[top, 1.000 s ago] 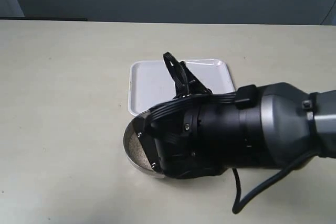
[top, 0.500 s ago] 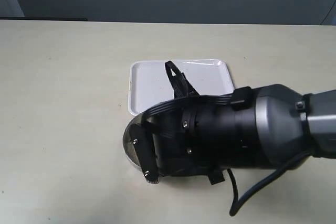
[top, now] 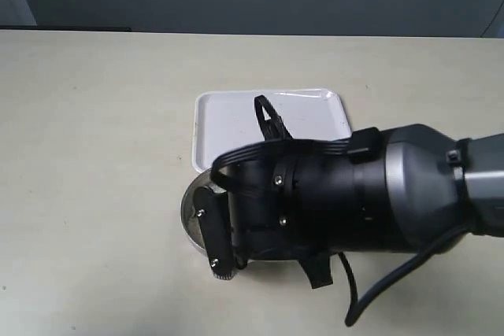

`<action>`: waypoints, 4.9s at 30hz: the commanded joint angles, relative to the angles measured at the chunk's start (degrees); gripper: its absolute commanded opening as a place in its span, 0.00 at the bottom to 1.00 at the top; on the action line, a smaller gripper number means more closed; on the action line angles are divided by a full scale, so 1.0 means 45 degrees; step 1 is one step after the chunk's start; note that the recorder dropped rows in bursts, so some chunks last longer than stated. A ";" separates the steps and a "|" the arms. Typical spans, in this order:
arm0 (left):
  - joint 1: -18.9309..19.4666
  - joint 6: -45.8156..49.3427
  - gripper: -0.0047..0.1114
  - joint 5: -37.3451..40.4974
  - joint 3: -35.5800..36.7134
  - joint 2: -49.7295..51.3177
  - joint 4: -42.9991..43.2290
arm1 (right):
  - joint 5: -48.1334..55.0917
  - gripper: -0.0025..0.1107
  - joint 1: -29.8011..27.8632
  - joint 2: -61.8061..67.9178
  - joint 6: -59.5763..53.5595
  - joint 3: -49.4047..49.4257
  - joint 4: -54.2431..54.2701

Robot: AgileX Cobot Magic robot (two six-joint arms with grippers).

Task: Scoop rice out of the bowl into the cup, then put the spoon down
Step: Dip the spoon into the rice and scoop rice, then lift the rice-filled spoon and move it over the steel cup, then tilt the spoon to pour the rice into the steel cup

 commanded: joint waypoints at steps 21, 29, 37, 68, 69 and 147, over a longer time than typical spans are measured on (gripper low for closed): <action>-0.0059 -0.0069 0.04 -0.0087 -0.0031 -0.0055 -0.0014 | 0.0674 0.02 -0.1385 -0.2002 -0.0548 -0.0050 0.5674; -0.0059 -0.0069 0.04 -0.0087 -0.0031 -0.0055 -0.0014 | 0.0799 0.02 -0.1385 -0.2732 -0.0118 -0.0050 0.6100; -0.0059 -0.0069 0.04 -0.0087 -0.0031 -0.0055 -0.0014 | 0.1746 0.02 -0.1385 -0.3705 0.0464 -0.0050 0.5916; -0.0059 -0.0069 0.04 -0.0087 -0.0031 -0.0055 0.0008 | 0.2957 0.02 -0.3535 -0.7977 0.1674 0.3675 0.5037; -0.0059 -0.0069 0.04 -0.0087 -0.0031 -0.0055 0.0008 | 0.2957 0.02 -0.3535 -0.8006 0.1710 0.3744 0.4891; -0.0059 -0.0069 0.04 -0.0087 -0.0031 -0.0055 -0.0004 | 0.2208 0.02 -0.3117 -0.7334 0.2448 0.5069 0.0536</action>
